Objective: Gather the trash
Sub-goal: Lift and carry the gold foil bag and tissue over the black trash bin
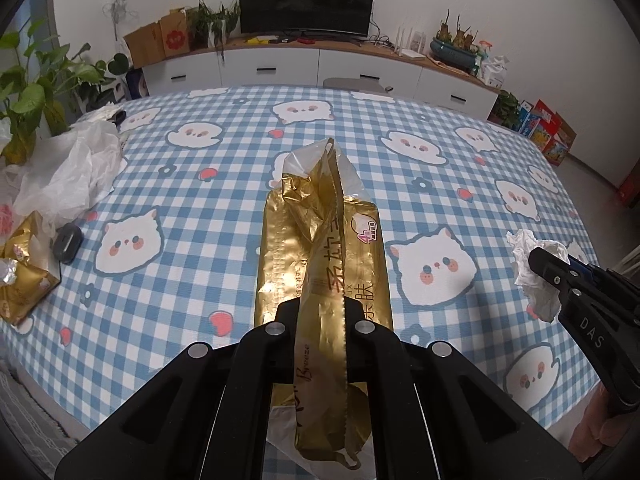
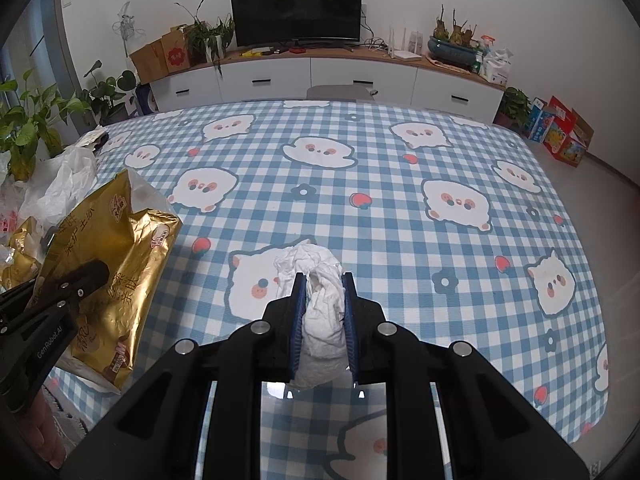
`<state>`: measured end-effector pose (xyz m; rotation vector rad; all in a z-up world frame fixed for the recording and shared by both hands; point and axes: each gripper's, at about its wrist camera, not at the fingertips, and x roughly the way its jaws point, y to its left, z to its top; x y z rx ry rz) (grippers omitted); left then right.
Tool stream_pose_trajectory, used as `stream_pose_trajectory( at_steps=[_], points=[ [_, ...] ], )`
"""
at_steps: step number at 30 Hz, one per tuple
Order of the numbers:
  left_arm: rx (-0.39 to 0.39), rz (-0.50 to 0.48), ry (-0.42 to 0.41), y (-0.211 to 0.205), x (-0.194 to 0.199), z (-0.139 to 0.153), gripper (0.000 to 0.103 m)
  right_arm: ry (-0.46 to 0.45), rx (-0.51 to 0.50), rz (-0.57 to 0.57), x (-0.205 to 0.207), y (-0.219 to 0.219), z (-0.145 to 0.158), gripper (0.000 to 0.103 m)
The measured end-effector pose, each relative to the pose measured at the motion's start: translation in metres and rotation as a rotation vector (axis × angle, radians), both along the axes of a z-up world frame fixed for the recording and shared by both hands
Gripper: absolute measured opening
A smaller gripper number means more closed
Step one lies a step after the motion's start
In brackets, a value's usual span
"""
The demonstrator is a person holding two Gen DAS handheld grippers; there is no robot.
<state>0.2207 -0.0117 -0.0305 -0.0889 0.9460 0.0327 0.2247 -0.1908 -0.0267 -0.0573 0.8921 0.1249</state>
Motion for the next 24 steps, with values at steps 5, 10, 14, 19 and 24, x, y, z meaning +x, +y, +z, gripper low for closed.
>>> stream_pose_trajectory(
  at_steps=[5,10,14,19,24],
  points=[
    [0.000,-0.003,0.002,0.000,-0.017,0.002,0.004,-0.010,0.006,0.001,-0.017,-0.003,0.007,0.016],
    [0.005,-0.008,0.004,-0.002,-0.033,0.003,0.004,-0.026,-0.006,0.008,-0.033,-0.005,0.014,0.016],
    [0.003,-0.011,0.000,-0.003,-0.047,0.005,0.004,-0.040,-0.013,0.011,-0.048,-0.009,0.020,0.016],
    [-0.007,-0.010,0.002,-0.004,-0.065,0.004,0.004,-0.044,-0.016,0.011,-0.065,-0.013,0.020,0.016],
    [-0.018,-0.019,-0.007,-0.011,-0.085,0.005,0.004,-0.047,-0.004,0.013,-0.084,-0.015,0.021,0.016]
  ],
)
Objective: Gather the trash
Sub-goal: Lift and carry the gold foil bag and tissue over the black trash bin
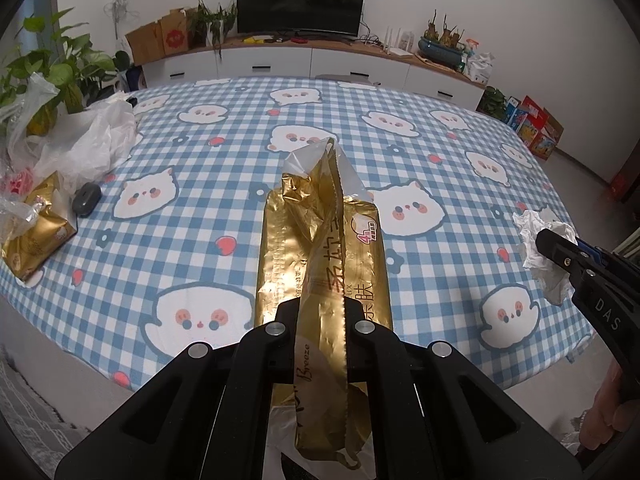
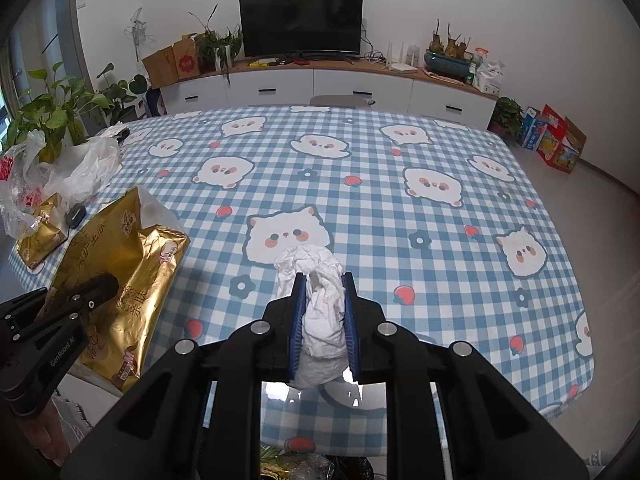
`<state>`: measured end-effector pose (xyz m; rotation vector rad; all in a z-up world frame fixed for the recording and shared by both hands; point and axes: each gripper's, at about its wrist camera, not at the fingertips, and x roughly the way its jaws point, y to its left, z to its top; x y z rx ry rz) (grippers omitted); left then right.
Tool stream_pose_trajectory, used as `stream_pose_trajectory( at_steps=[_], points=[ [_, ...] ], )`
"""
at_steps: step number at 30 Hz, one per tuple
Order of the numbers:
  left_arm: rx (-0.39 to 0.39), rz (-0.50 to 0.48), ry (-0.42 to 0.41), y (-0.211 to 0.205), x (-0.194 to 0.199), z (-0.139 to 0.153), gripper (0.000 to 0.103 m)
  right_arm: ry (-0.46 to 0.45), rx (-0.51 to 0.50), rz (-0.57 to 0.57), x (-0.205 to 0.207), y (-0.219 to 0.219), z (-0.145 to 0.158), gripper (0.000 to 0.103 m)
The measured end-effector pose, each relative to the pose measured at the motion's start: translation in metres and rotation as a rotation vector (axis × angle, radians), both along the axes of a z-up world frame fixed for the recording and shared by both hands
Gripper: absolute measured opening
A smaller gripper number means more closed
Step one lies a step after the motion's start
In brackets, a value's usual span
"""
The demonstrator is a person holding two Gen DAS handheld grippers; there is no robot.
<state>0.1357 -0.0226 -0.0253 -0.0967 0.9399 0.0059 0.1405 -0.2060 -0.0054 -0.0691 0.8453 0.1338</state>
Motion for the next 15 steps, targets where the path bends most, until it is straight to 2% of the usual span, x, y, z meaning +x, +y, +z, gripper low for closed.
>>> stream_pose_trajectory(
  at_steps=[15],
  points=[
    [-0.016,-0.021,-0.013,-0.018,-0.062,-0.004,0.004,0.014,0.042,0.001,-0.060,-0.006,-0.010,0.016]
  ],
)
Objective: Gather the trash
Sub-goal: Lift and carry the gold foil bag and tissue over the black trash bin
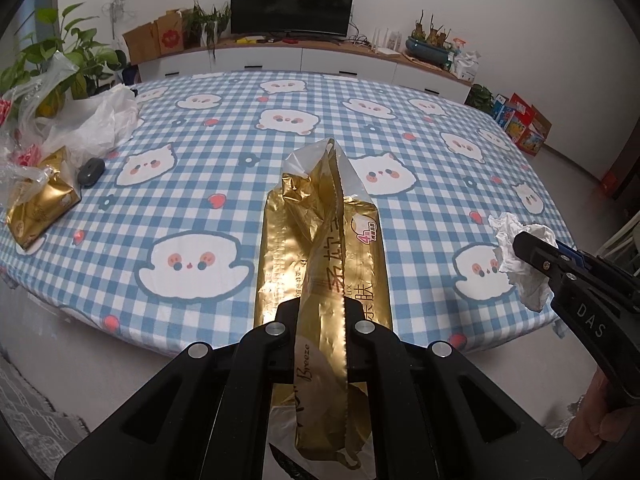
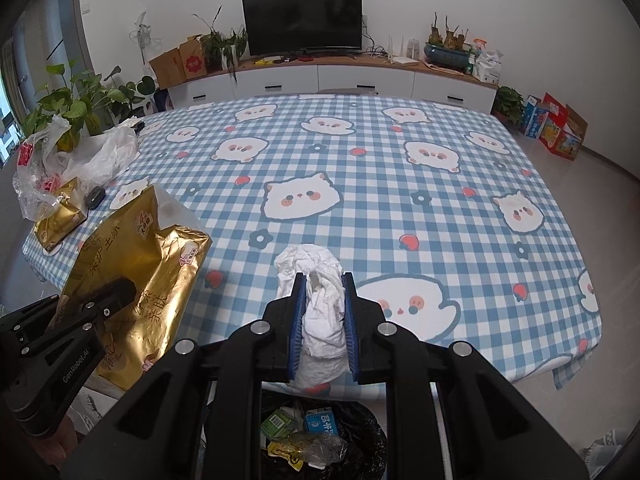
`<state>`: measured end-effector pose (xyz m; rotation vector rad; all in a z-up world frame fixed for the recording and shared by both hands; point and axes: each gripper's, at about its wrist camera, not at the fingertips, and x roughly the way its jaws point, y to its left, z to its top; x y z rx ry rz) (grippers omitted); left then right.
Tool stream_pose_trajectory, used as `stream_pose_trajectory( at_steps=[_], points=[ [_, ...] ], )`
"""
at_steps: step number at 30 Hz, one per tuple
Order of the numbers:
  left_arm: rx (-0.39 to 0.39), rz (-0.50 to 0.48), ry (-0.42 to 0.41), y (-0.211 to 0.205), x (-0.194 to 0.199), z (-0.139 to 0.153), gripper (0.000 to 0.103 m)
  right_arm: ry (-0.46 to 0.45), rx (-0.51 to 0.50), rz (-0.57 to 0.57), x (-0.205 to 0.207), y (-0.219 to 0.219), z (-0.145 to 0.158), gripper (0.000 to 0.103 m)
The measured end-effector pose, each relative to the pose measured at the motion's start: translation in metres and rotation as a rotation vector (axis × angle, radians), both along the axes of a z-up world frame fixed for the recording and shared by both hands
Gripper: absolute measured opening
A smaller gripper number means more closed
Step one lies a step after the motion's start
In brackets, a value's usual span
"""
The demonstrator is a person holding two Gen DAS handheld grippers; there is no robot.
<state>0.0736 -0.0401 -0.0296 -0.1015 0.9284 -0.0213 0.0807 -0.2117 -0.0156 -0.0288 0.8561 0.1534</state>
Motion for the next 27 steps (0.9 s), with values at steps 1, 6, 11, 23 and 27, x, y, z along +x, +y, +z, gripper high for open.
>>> stream_pose_trajectory(
  at_steps=[1,6,11,23,27],
  points=[
    [0.003,-0.002,0.001,0.000,-0.003,-0.001,0.004,0.005,0.000,0.000,-0.004,0.000,-0.002,0.016],
    [0.004,0.005,0.008,0.005,-0.022,-0.008,0.004,0.013,0.017,-0.001,-0.026,-0.004,-0.007,0.016],
    [-0.008,0.003,0.011,0.006,-0.044,-0.011,0.004,0.019,0.046,0.003,-0.047,-0.006,-0.008,0.016],
    [-0.027,0.001,0.034,0.007,-0.096,-0.028,0.004,0.043,0.052,0.012,-0.090,-0.003,-0.031,0.016],
    [-0.041,0.005,0.037,0.009,-0.113,-0.036,0.004,0.053,0.046,0.015,-0.104,0.000,-0.042,0.016]
  ],
)
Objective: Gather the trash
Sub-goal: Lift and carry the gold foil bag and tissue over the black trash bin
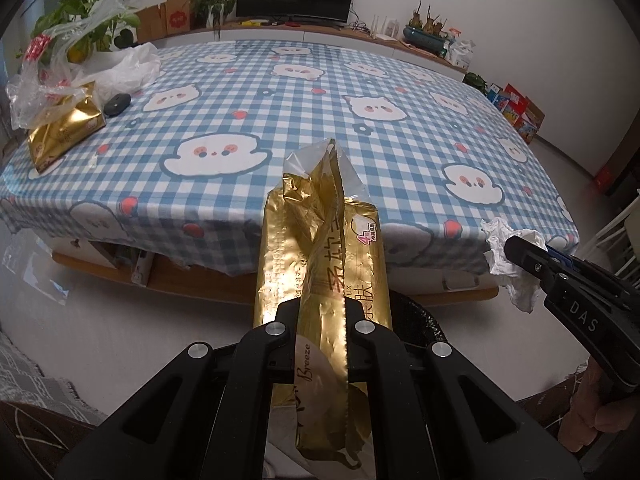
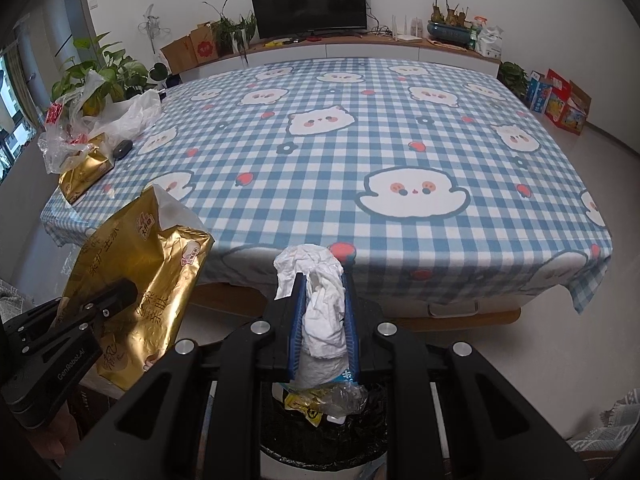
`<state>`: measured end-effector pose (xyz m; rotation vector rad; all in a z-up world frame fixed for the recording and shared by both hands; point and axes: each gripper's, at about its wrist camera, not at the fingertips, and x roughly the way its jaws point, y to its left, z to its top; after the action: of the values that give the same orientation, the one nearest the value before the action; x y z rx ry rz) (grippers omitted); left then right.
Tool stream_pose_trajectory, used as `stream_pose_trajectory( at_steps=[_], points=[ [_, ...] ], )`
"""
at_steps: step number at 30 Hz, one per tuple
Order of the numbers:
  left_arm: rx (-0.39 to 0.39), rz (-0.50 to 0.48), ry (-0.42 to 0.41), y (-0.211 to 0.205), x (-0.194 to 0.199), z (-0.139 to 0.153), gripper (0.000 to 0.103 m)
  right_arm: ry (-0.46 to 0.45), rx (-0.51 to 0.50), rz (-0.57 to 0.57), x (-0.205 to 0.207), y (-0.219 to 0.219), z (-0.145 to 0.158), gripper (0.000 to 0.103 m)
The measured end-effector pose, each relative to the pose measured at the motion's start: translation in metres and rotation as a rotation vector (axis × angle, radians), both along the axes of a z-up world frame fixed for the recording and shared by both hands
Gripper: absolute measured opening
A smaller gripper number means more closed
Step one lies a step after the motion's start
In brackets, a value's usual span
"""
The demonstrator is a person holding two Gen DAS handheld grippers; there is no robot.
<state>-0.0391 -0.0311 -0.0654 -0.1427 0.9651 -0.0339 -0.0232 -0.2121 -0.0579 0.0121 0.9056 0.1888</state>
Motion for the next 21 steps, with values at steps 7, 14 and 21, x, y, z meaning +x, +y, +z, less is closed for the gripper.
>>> stream_pose_trajectory(
  at_steps=[7,14,21],
  points=[
    [-0.010,0.004,0.029,0.003,-0.017,-0.020,0.004,0.030,-0.010,0.010,-0.018,0.008,-0.028,0.016],
    [-0.006,0.011,0.067,0.007,-0.030,-0.046,0.004,0.038,-0.035,0.030,-0.028,0.020,-0.047,0.016],
    [0.004,0.009,0.082,0.010,-0.028,-0.067,0.004,0.061,-0.043,0.059,-0.031,0.033,-0.069,0.016]
  ],
)
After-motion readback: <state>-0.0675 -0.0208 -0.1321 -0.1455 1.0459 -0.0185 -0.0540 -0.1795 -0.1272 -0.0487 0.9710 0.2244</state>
